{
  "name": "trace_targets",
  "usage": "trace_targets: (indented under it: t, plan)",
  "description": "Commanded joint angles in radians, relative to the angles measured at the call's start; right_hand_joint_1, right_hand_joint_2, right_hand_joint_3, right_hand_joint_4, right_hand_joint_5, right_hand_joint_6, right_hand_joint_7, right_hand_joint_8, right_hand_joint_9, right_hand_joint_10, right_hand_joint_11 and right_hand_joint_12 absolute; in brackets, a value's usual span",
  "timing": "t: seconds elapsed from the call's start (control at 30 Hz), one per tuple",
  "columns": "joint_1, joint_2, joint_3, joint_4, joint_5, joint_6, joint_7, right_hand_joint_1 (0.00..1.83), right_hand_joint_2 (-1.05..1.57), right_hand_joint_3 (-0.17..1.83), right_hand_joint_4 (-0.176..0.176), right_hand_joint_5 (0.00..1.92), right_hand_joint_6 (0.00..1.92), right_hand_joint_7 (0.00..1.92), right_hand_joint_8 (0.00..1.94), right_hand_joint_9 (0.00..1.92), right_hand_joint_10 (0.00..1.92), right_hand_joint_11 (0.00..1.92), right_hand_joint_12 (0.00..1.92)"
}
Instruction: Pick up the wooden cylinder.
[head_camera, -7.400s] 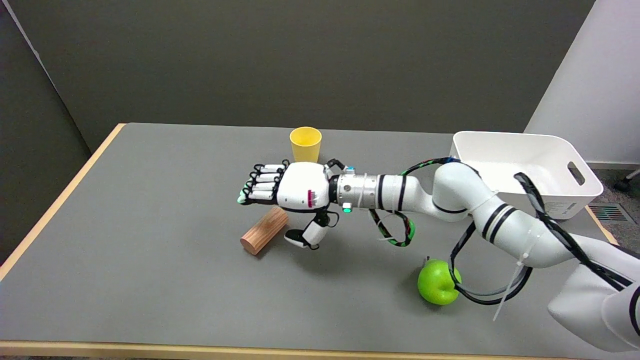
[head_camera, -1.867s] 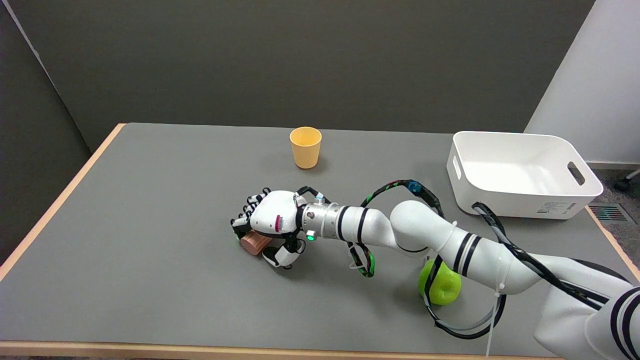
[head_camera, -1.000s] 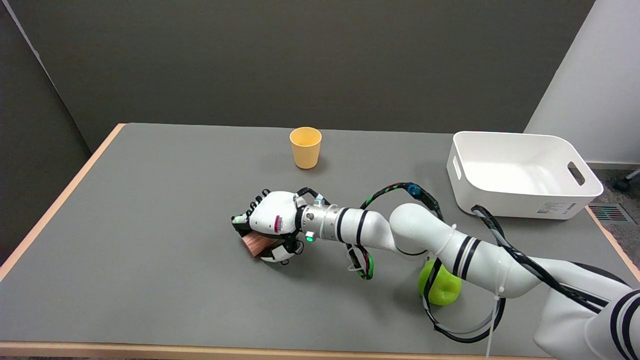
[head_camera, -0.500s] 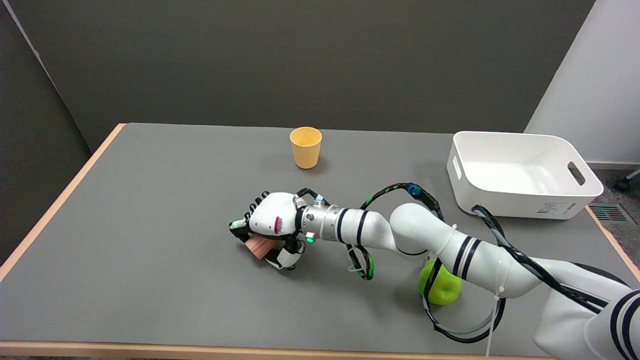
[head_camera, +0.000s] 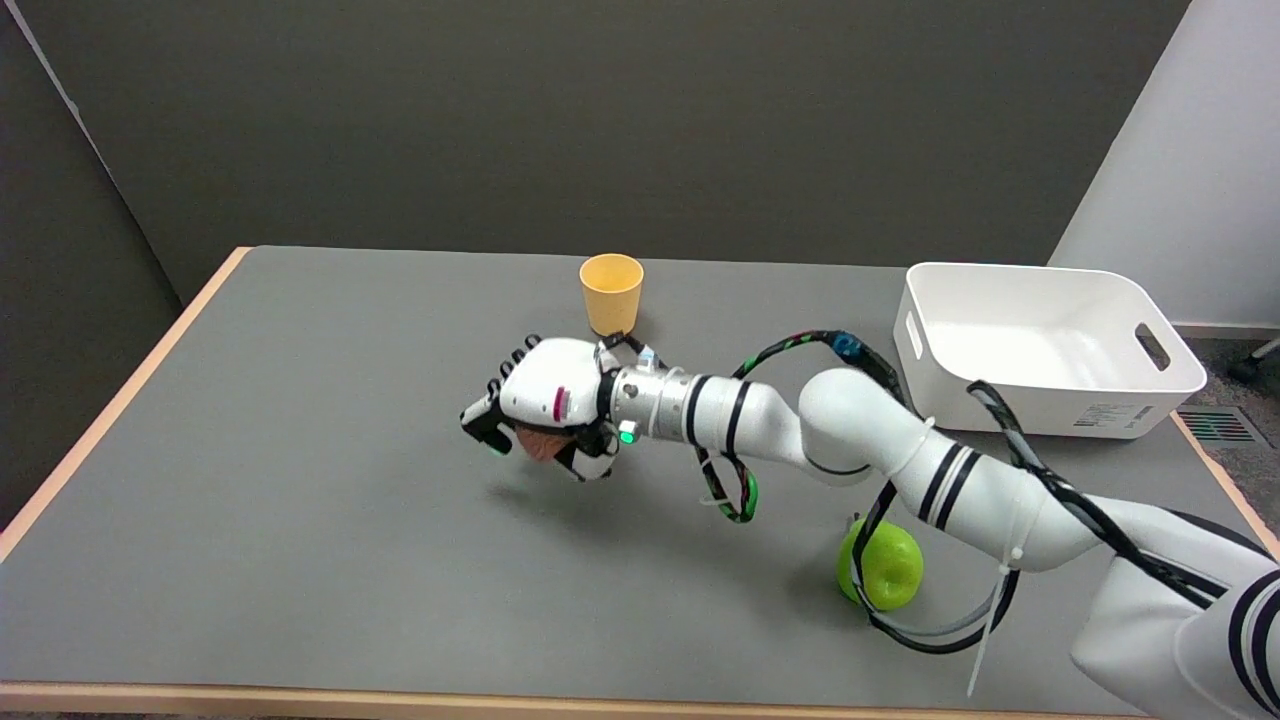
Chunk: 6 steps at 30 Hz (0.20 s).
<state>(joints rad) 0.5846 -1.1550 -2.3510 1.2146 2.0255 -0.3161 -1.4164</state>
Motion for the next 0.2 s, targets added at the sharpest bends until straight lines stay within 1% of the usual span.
trace_targets:
  t: [0.03, 0.2]
  plan:
    - [0.073, 0.114, 0.053, 0.150, 0.012, -0.003, -0.001, 1.58, 0.45, 1.47, 0.128, 0.63, 1.69, 1.04, 1.56, 0.98, 1.92, 0.82, 1.92]
    - [0.093, 0.174, 0.051, 0.208, 0.009, 0.031, 0.000, 1.58, 0.43, 1.49, 0.130, 0.64, 1.71, 1.05, 1.56, 1.00, 1.92, 0.84, 1.92]
